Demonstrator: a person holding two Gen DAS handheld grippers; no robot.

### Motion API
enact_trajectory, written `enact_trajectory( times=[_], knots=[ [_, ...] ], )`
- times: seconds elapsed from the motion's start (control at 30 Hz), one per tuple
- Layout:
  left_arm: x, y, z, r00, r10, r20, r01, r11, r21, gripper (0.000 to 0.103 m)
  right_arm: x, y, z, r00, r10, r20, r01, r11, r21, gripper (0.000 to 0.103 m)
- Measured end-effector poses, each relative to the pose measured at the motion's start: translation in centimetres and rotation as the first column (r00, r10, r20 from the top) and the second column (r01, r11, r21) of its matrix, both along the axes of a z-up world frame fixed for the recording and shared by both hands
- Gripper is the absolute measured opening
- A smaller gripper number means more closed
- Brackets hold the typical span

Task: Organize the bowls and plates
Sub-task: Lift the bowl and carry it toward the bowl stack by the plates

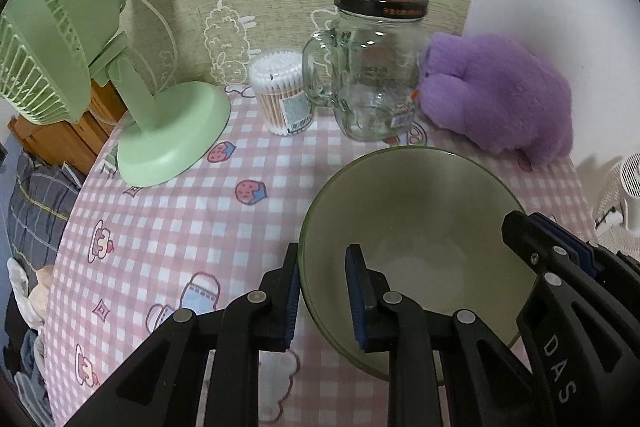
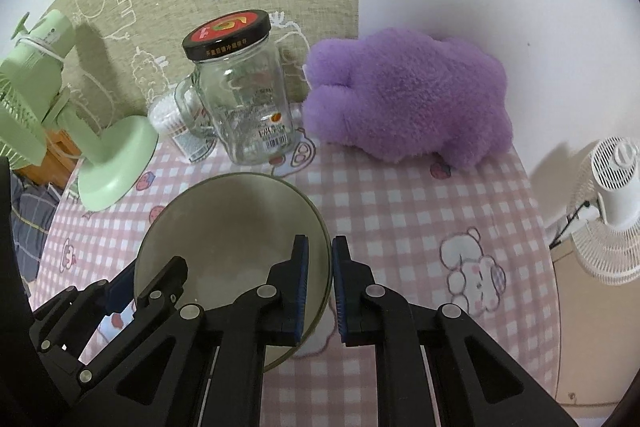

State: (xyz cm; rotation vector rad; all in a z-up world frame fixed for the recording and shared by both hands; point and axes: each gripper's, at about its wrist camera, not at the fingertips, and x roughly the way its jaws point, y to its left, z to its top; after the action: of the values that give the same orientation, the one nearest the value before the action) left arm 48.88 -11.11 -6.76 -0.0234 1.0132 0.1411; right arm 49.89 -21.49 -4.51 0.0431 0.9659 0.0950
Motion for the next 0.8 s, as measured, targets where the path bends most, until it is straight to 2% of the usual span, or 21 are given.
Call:
enact_trajectory(
  times=[0.33, 0.8],
  knots=[
    [-3.1, -0.5, 2.2, 0.999, -0.024, 0.024, 0.024, 1.0, -0.006, 0.019, -3.5, -1.0, 2.3, 1.0, -0.018, 0.008, 0.018, 1.0, 0.007, 0.015],
    [-7.5, 1.3, 7.8, 0.991, -0.049, 0.122, 0.053, 0.998, -0.027, 0.019, -8.7, 0.3, 8.6, 0.993, -0.052, 0.102, 0.053, 0.999, -0.006, 0.015]
  ],
)
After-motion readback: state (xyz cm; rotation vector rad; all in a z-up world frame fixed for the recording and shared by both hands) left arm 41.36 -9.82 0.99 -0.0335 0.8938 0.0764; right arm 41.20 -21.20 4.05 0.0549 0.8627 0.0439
